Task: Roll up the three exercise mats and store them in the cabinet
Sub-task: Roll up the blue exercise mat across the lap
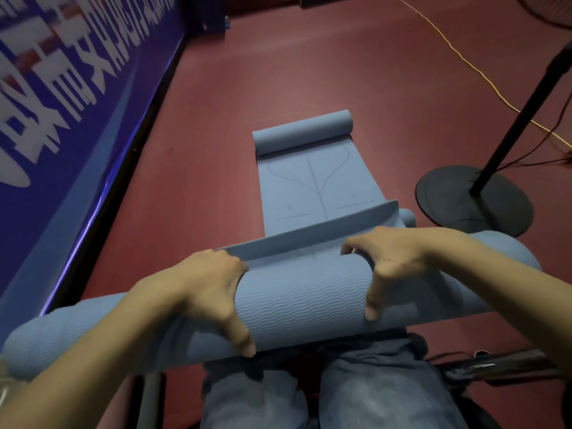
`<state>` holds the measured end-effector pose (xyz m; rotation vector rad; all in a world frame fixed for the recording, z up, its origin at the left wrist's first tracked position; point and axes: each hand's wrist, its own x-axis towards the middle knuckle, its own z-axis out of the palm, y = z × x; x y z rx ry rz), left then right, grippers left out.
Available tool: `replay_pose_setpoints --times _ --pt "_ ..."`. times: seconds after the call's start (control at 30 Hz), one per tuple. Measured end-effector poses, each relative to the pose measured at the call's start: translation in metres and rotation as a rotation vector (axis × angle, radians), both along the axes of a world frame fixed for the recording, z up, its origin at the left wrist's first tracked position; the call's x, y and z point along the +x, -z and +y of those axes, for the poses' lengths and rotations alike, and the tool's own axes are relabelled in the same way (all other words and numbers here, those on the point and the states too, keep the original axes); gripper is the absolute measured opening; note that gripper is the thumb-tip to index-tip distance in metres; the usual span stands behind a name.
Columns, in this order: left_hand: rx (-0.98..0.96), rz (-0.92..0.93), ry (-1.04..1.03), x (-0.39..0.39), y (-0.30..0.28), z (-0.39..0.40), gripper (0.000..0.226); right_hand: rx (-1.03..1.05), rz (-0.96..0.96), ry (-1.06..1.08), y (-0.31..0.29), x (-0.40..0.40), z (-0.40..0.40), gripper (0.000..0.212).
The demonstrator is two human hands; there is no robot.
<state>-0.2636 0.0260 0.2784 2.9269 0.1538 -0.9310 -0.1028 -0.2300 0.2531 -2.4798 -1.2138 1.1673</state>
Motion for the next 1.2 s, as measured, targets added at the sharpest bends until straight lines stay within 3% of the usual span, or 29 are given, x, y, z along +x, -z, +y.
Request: replay_pose_setpoints --times 0.17,0.4,0.6,0.8,0.97,1.07,1.2 --pt "-0.19 0.153 -0.053 -0.008 0.001 -0.001 0.073 -0.038 0.159 0.0 0.003 -0.009 -0.007 0.078" --pt "-0.251 0.123 -0.052 -0.005 0.01 0.01 0.08 0.153 0.165 0.143 0.014 -0.009 -0.018 0.09" --pt "-0.254 0.039 0.019 0.008 0.009 0.018 0.13 0.316 0.04 0.123 0.015 -0.009 -0.023 0.082" --pt "-0.376 -0.191 -0.058 -0.002 0.016 0.03 0.111 0.282 0.048 0.188 0.011 0.006 -0.026 0.069" --pt "-0.403 -0.491 -0.16 -0.009 0.016 0.045 0.076 0.245 0.028 0.169 0.019 0.026 -0.014 0.065" --pt "-0.402 -0.598 -0.234 -0.011 0.016 0.048 0.059 0.227 0.037 0.139 0.024 0.025 -0.013 0.048" --pt "-0.238 -0.568 -0.215 -0.012 0.01 0.041 0.071 0.207 -0.064 0.106 0.033 0.018 -0.016 0.057"
